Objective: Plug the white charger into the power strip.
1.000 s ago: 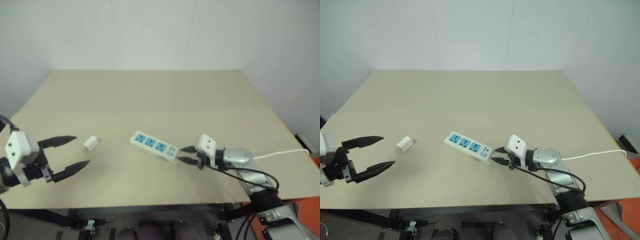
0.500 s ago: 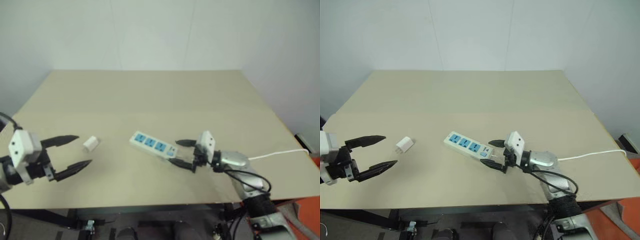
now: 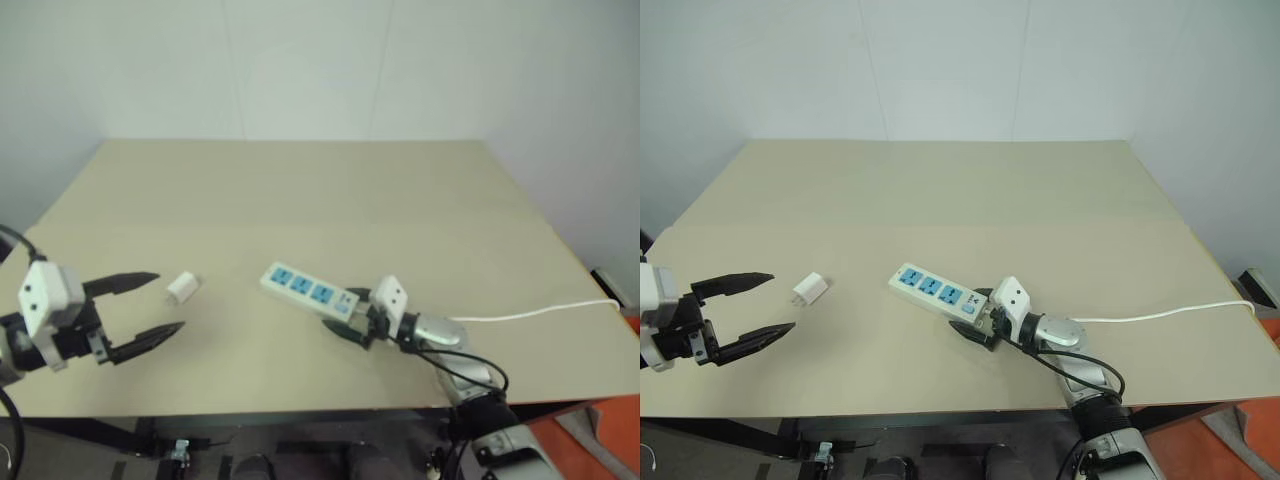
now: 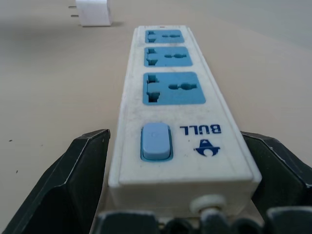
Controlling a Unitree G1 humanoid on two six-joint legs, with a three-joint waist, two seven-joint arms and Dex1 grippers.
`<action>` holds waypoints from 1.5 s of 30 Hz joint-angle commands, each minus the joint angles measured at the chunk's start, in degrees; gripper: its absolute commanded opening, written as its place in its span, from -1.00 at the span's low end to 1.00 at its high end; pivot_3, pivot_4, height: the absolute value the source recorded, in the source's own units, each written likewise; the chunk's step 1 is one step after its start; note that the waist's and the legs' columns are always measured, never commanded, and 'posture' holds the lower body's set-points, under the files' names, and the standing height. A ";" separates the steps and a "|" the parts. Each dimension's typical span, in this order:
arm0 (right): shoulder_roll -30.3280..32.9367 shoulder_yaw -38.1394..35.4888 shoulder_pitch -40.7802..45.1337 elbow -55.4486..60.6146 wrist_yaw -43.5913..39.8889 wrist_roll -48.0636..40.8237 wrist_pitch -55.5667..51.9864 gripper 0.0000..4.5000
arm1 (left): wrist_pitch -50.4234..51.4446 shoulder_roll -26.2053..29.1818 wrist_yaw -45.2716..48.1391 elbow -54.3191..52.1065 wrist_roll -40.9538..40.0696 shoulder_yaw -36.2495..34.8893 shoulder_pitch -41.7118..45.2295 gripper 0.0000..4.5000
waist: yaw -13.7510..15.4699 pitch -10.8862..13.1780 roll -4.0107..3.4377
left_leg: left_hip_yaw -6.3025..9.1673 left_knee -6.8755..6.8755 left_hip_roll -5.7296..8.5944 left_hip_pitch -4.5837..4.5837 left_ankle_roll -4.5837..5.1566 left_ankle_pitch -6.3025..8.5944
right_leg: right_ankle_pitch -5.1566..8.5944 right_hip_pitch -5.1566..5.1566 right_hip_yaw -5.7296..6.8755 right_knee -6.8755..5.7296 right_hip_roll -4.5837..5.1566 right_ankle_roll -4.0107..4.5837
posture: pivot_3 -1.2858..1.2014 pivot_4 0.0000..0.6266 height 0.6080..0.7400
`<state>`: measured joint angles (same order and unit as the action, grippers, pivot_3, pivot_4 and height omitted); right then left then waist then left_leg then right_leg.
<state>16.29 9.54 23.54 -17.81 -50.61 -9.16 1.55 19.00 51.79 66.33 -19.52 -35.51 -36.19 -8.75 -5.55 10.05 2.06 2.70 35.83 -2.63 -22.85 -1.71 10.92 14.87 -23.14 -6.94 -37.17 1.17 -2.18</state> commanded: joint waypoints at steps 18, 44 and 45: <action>-3.04 0.25 8.17 -9.04 -9.84 -2.01 7.85 0.53 | 7.48 6.59 -6.88 5.77 1.55 11.90 20.11 1.00 | -0.19 -0.01 0.03 | 0.14 0.02 -0.21 0.28 0.00 -0.01 | -0.02 0.13 -0.09 -0.22 -0.42 0.02 | 0.03 -0.52 1.00; -5.07 3.07 14.18 -25.02 -25.05 1.24 19.09 0.53 | 40.77 -12.32 11.06 87.64 46.17 81.78 97.01 1.00 | -1.58 0.15 -0.03 | 0.47 -0.01 -0.19 0.01 0.02 0.00 | 0.23 -0.24 -0.05 -0.73 -0.71 0.01 | 0.03 -0.52 1.00; -5.07 3.13 13.89 -24.78 -24.87 1.31 19.13 0.53 | 39.54 -12.95 10.15 89.47 46.96 81.30 96.41 1.00 | -1.47 0.15 -0.03 | 0.47 0.02 -0.19 -0.01 0.02 0.00 | 0.23 -0.24 -0.05 -0.73 -0.70 0.01 | 0.03 -0.52 1.00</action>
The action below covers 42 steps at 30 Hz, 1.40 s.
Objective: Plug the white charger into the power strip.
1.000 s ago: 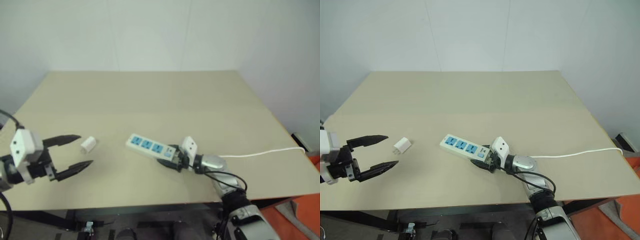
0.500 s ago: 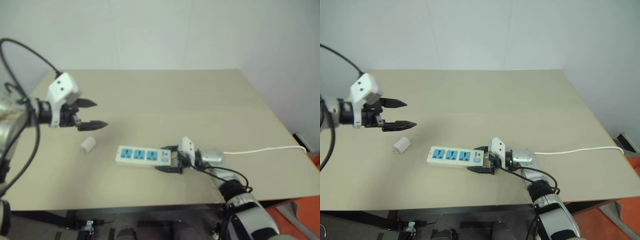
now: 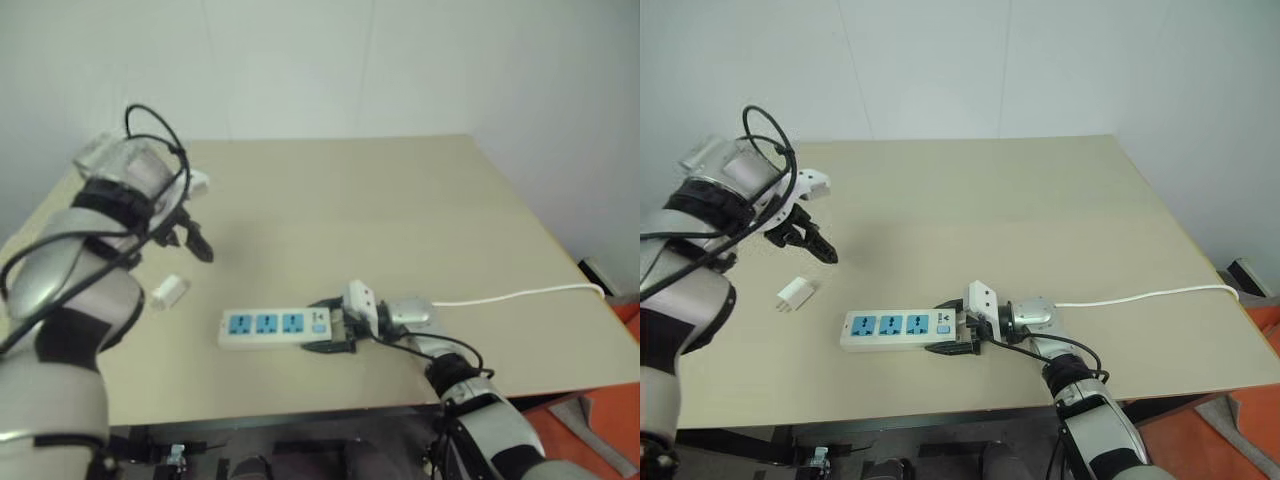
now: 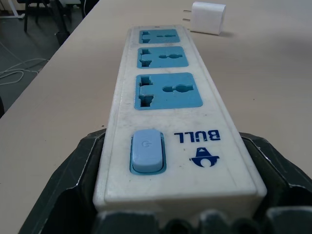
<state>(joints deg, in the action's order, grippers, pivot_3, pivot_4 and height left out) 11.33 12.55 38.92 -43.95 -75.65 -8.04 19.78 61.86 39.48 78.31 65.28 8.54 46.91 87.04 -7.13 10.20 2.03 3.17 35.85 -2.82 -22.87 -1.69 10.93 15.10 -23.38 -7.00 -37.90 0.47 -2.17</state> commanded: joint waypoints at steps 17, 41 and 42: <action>-0.43 0.53 -4.52 6.92 2.83 -0.14 -1.82 0.53 | -12.64 -4.77 -9.96 12.17 10.99 -11.35 -5.52 1.00 | 0.30 0.00 0.02 | 0.02 0.03 0.02 0.00 0.00 0.00 | 0.00 0.05 0.02 -0.04 0.05 -0.01 | 0.03 -0.52 1.00; 0.47 0.29 -5.02 8.46 4.57 -0.31 -3.15 0.53 | -34.46 -3.75 -21.74 1.22 -6.37 -43.77 -2.51 -0.56 | 0.55 0.01 0.08 | 0.06 0.06 0.02 0.02 -0.03 -0.01 | -0.02 0.07 0.07 -0.10 0.13 0.02 | 0.03 -0.52 1.00; 0.50 0.33 -4.96 8.36 4.41 -0.32 -3.16 0.53 | -37.57 -4.06 -22.72 -0.84 -8.74 -46.85 -3.57 -0.56 | 0.55 0.01 0.08 | 0.04 0.06 0.02 0.01 -0.03 -0.01 | -0.04 0.07 0.07 -0.10 0.15 0.04 | 0.03 -0.52 1.00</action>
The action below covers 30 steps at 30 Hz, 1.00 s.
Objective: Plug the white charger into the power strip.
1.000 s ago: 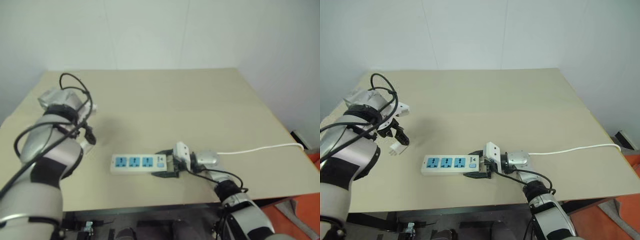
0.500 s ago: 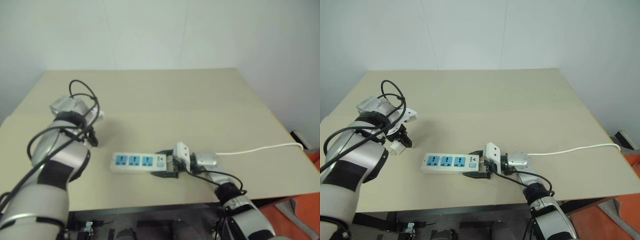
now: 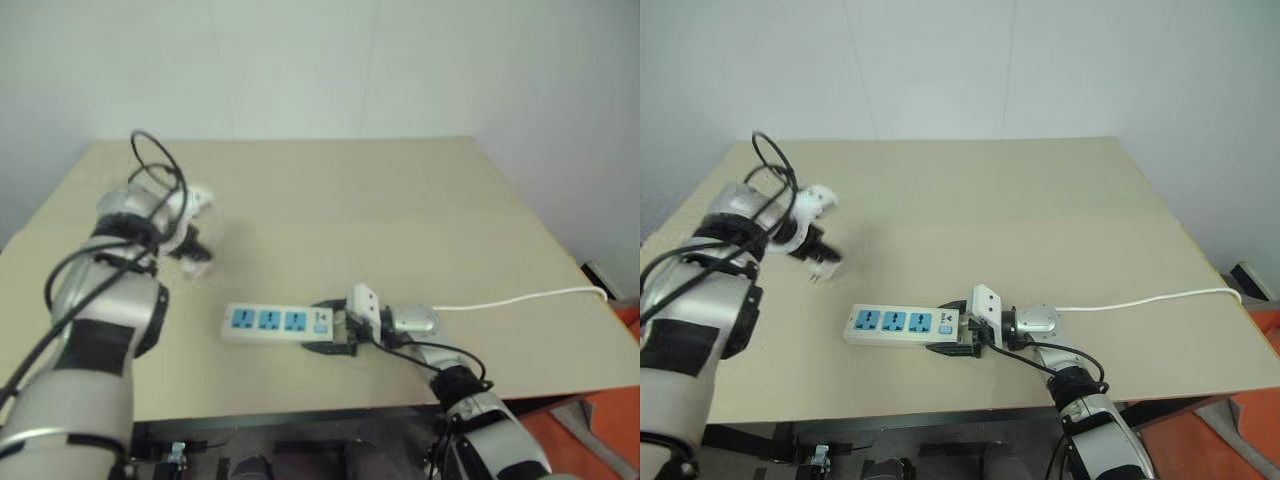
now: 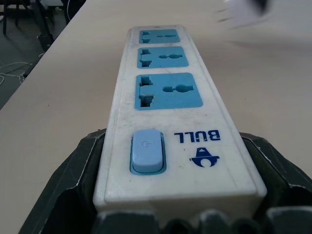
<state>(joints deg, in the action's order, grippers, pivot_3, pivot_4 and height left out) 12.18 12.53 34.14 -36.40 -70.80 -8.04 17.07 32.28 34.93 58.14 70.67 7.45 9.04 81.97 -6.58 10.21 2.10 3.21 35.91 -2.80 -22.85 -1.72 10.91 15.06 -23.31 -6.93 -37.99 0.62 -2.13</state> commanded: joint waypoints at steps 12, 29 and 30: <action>-0.71 0.81 0.27 -0.12 -1.44 -0.18 -0.34 0.53 | -16.55 -8.52 9.97 -45.41 -31.59 -23.47 -23.77 -0.56 | -0.04 -0.05 -0.05 | -0.04 0.06 0.03 0.15 -0.05 -0.03 | -0.25 0.16 0.02 -0.07 0.08 0.41 | 0.03 -0.52 1.00; -0.53 0.82 -0.43 0.82 -1.22 0.24 -0.82 0.53 | -17.26 -4.22 32.20 -60.72 -35.77 -9.51 -44.86 -0.56 | -0.32 -0.05 -0.06 | -0.06 0.07 0.04 0.63 -0.06 -0.04 | -0.03 0.65 -0.04 -0.01 0.05 0.03 | 0.03 -0.52 1.00; -0.55 0.83 -0.44 0.85 -1.21 0.23 -0.83 0.53 | -17.31 -4.41 31.77 -60.74 -35.80 -9.34 -45.48 -0.56 | -0.32 -0.05 -0.06 | -0.06 0.07 0.04 0.64 -0.06 -0.04 | -0.03 0.67 -0.04 0.01 0.05 0.03 | 0.03 -0.52 1.00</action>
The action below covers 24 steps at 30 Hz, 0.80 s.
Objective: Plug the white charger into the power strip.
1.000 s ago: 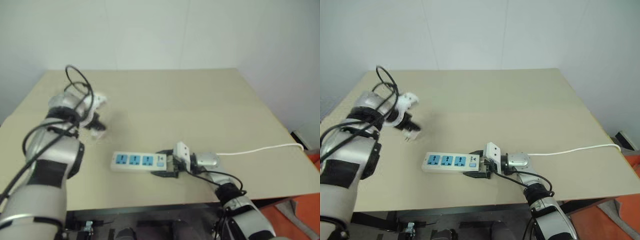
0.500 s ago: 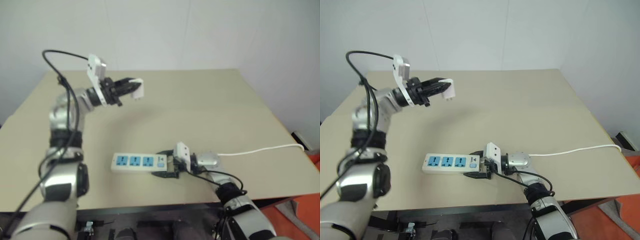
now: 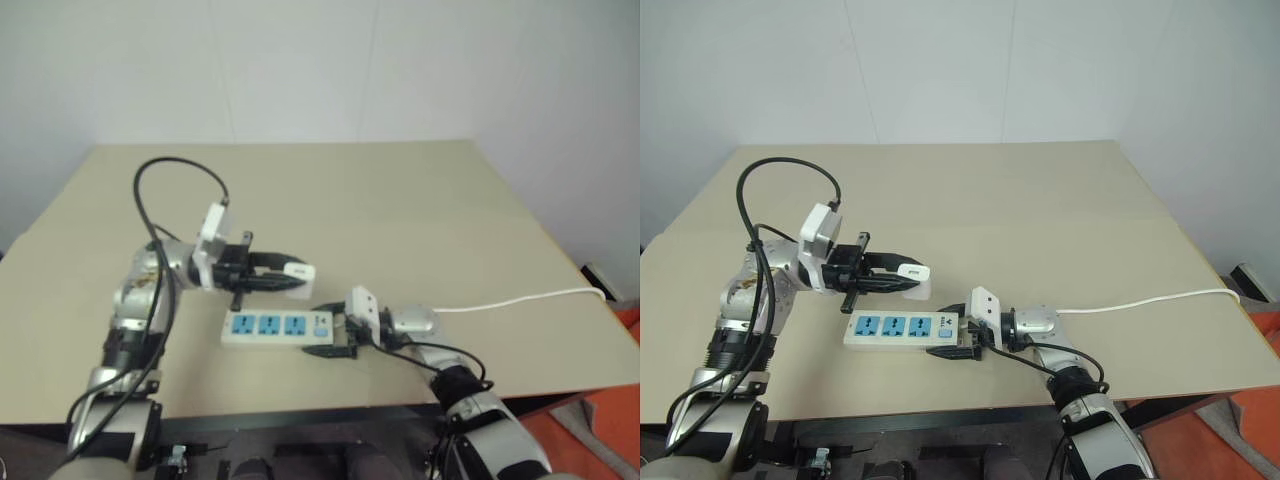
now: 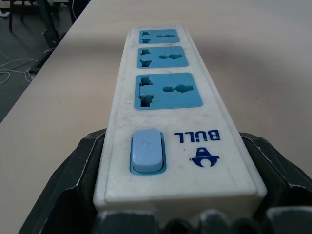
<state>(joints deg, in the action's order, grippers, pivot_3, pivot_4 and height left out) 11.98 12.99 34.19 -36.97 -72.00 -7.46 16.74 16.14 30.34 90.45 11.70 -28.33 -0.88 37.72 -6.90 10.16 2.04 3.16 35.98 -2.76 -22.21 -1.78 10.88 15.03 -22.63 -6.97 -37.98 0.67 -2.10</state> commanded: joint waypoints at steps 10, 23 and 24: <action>-0.63 0.47 -0.27 1.28 -0.05 -0.31 -0.62 0.53 | -3.05 -1.44 -3.14 -1.67 0.03 1.84 -5.27 -0.56 | 0.01 0.00 0.00 | 0.00 -0.01 -0.01 0.01 0.00 0.00 | 0.00 0.01 0.00 0.01 0.00 0.00 | 0.03 -0.52 1.00; -0.50 0.35 -0.26 1.28 -0.05 -0.34 -0.71 0.53 | -7.63 -1.20 -3.27 0.74 2.53 3.40 -7.57 -0.56 | 0.06 0.00 0.00 | 0.00 -0.01 -0.01 0.00 0.00 0.00 | 0.01 0.01 0.00 0.04 0.00 -0.01 | 0.03 -0.52 1.00; -0.48 0.35 -0.31 1.37 -0.04 -0.34 -0.75 0.53 | -7.75 -1.13 -3.23 0.85 2.58 3.56 -7.74 -0.56 | 0.07 0.00 0.00 | -0.01 -0.01 -0.01 0.00 0.00 0.00 | 0.01 0.01 0.00 0.03 0.00 -0.01 | 0.03 -0.52 1.00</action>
<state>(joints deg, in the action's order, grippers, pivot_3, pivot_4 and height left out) 11.95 12.97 34.10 -36.83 -71.99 -7.42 16.58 9.87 28.87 86.75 12.63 -25.97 2.45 30.16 -6.83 10.16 2.05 3.15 35.97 -2.77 -22.21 -1.78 10.88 15.04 -22.62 -6.97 -37.95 0.67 -2.11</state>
